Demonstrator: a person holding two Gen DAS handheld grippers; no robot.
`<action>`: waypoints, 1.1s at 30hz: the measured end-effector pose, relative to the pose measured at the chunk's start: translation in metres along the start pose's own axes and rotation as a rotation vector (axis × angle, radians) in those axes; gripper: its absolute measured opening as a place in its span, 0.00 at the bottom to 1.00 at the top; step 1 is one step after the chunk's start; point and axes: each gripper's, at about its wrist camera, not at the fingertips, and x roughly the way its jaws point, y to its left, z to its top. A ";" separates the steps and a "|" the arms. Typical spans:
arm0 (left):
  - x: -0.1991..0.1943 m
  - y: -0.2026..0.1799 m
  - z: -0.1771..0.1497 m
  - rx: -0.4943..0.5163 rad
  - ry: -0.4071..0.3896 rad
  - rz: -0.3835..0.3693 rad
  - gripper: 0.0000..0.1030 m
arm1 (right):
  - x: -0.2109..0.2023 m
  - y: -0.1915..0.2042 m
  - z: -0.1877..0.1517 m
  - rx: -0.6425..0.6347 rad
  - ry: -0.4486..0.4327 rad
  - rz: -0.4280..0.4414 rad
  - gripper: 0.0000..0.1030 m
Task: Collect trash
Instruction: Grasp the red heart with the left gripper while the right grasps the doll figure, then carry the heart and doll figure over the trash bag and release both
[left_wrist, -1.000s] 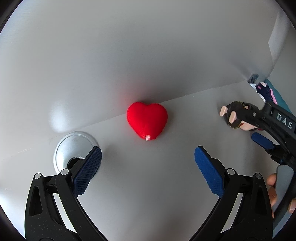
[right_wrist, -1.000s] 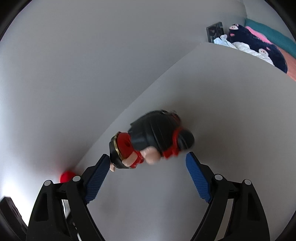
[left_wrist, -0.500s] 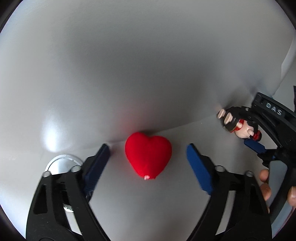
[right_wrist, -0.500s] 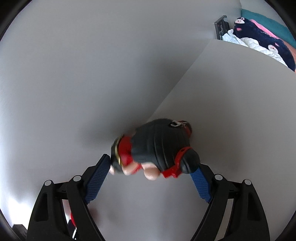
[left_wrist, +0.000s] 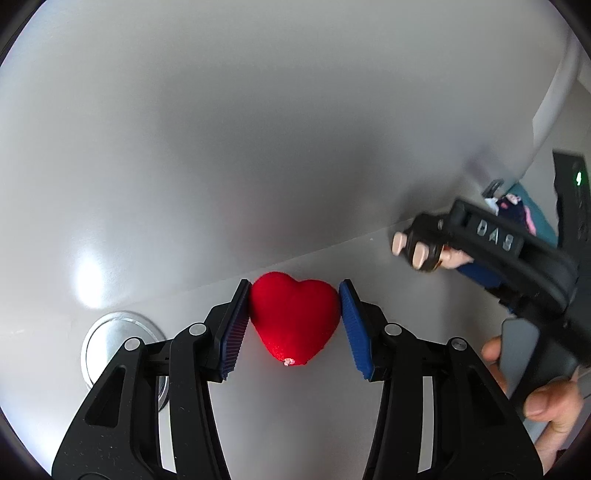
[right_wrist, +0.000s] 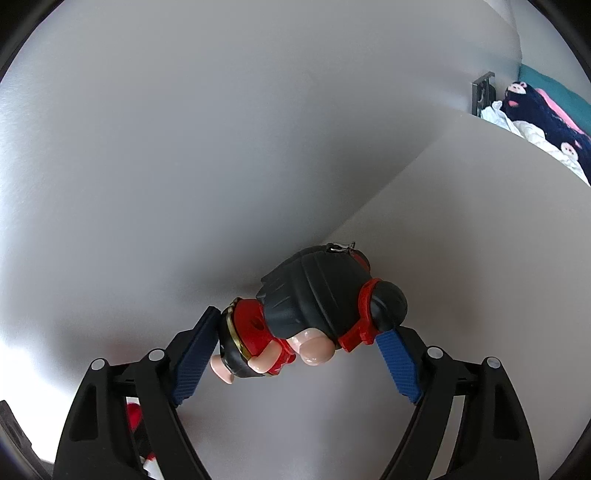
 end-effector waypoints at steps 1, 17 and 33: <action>-0.004 0.001 0.000 -0.003 -0.005 -0.005 0.46 | -0.002 -0.005 0.003 0.009 0.001 0.002 0.80; -0.089 -0.072 -0.069 0.136 -0.027 -0.168 0.46 | -0.178 -0.092 -0.071 0.132 -0.145 -0.018 0.80; -0.178 -0.209 -0.194 0.394 -0.011 -0.383 0.46 | -0.346 -0.240 -0.166 0.294 -0.327 -0.123 0.80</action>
